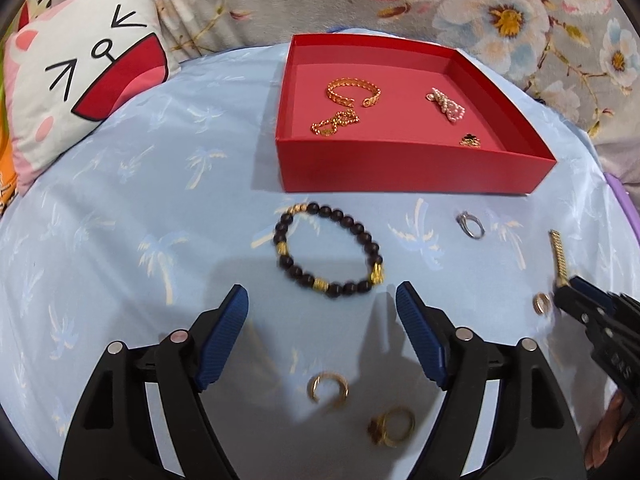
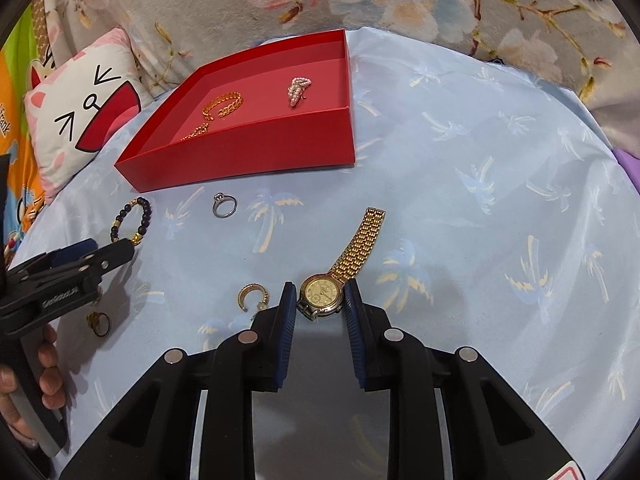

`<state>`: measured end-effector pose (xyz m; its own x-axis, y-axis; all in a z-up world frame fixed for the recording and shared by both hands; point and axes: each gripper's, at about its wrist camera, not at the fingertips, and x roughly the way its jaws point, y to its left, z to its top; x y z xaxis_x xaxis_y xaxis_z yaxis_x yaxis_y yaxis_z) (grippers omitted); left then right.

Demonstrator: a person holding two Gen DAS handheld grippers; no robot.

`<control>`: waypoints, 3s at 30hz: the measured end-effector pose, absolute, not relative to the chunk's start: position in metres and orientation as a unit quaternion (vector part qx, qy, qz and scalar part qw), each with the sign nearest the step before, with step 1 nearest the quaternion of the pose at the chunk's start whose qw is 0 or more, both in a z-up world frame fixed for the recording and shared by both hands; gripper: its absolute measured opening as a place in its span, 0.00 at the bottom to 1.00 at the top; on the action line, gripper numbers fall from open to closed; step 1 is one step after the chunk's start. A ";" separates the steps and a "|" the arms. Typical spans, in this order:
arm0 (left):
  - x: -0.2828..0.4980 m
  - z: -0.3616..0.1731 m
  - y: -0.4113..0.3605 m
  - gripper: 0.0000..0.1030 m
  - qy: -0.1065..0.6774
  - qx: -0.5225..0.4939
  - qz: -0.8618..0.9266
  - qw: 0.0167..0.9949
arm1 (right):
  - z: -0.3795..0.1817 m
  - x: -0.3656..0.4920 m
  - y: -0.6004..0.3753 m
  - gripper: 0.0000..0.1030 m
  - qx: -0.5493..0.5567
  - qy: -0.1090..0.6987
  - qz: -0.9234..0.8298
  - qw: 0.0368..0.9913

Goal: Organize jewelry
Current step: 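Grasp the black bead bracelet with the left tool while the right tool holds the watch, then carry the watch and bead bracelet into the red box and release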

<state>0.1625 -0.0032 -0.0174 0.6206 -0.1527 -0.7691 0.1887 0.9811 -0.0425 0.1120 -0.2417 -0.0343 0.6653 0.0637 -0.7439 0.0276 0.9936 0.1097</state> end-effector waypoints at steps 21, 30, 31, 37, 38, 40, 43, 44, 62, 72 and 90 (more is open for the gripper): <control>0.189 -0.018 0.019 0.49 0.418 0.013 -0.053 0.907 | -0.035 0.112 -0.243 0.23 0.058 0.409 0.010 0.911; 0.185 -0.017 0.006 0.06 0.414 0.032 -0.089 0.905 | -0.035 0.113 -0.243 0.23 0.057 0.409 0.010 0.911; 0.183 -0.017 0.005 0.06 0.414 0.033 -0.093 0.905 | -0.035 0.113 -0.243 0.22 0.057 0.409 0.010 0.911; 0.169 -0.002 -0.003 0.06 0.400 0.030 -0.126 0.907 | -0.034 0.112 -0.245 0.22 0.062 0.408 0.009 0.911; 0.166 0.001 -0.004 0.06 0.396 0.030 -0.129 0.908 | -0.034 0.112 -0.246 0.22 0.064 0.408 0.009 0.911; 0.160 0.010 -0.006 0.06 0.386 0.030 -0.139 0.912 | -0.034 0.112 -0.246 0.22 0.065 0.407 0.008 0.911; 0.152 0.022 -0.008 0.06 0.375 0.027 -0.153 0.914 | -0.032 0.110 -0.246 0.22 0.064 0.404 0.005 0.913; 0.151 0.026 -0.008 0.06 0.373 0.026 -0.156 0.914 | -0.031 0.109 -0.245 0.22 0.064 0.403 0.005 0.913; 0.186 0.123 -0.028 0.06 0.300 0.026 -0.181 0.936 | 0.079 0.152 -0.252 0.22 0.075 0.336 0.052 0.937; 0.265 0.126 -0.061 0.06 0.312 0.015 -0.183 0.932 | 0.104 0.249 -0.253 0.22 0.076 0.333 0.049 0.939; 0.313 0.047 -0.098 0.07 0.381 0.037 -0.176 0.907 | 0.034 0.309 -0.247 0.23 0.055 0.393 0.043 0.917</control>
